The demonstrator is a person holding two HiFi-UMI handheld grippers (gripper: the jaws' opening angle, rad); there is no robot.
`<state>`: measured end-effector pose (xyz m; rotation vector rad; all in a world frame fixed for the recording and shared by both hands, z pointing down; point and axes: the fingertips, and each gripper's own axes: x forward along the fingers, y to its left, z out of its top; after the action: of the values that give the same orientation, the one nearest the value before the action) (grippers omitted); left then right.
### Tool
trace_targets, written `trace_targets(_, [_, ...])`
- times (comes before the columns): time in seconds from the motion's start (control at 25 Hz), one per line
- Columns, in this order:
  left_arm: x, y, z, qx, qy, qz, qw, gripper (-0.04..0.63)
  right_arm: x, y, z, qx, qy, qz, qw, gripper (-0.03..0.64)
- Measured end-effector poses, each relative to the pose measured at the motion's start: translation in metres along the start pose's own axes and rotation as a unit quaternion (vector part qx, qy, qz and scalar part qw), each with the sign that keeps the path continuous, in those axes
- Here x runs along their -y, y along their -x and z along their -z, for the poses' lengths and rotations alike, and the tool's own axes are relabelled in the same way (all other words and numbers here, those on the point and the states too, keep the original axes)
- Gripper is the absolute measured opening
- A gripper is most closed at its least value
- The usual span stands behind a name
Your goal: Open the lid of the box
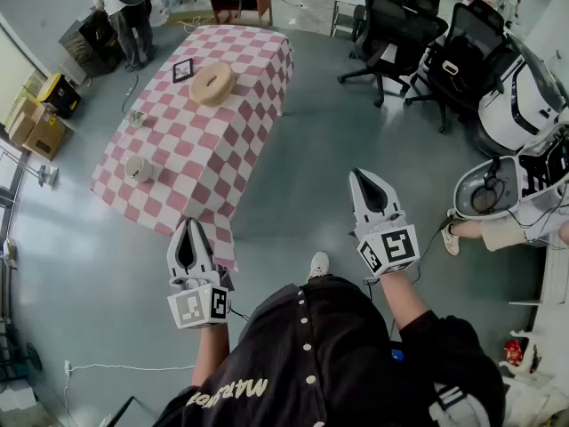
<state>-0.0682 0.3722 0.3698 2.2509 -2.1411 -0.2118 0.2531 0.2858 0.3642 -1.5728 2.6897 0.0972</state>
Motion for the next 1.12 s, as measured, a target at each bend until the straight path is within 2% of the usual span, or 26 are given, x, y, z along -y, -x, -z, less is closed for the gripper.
trace_targets(0.28, [-0.001,-0.005,-0.001,-0.002,-0.001,0.002,1.0000,0.011,0.003,-0.001,-0.005,0.014,-0.015,0.004,1.000,-0.011])
trace_targets(0.32, [0.000,-0.005,-0.001,-0.002,-0.001,0.003,1.0000,0.011,0.002,0.001,-0.010,0.029,-0.031,-0.003,0.999,-0.011])
trace_targets(0.4, [0.001,-0.006,-0.003,0.001,-0.003,0.003,1.0000,0.011,-0.004,0.006,-0.023,0.068,-0.068,-0.044,0.994,-0.008])
trace_targets(0.48, [0.000,-0.007,-0.005,0.003,-0.004,0.004,1.0000,0.011,-0.009,0.008,-0.032,0.091,-0.076,-0.067,0.991,-0.006])
trace_targets(0.6, [-0.001,-0.008,-0.006,0.003,-0.005,0.003,1.0000,0.011,-0.005,0.004,-0.028,0.077,-0.043,-0.040,0.995,0.002])
trace_targets(0.72, [-0.001,-0.009,-0.006,0.003,-0.006,0.002,1.0000,0.011,-0.002,0.001,-0.022,0.064,-0.042,-0.030,0.997,0.002])
trace_targets(0.88, [-0.003,-0.010,-0.004,0.003,-0.005,0.000,1.0000,0.011,-0.005,-0.004,-0.018,0.059,-0.037,-0.038,0.997,0.003])
trace_targets(1.12, [-0.003,-0.012,0.001,0.002,-0.004,-0.003,1.0000,0.011,-0.010,-0.010,-0.016,0.060,-0.035,-0.058,0.996,0.042])
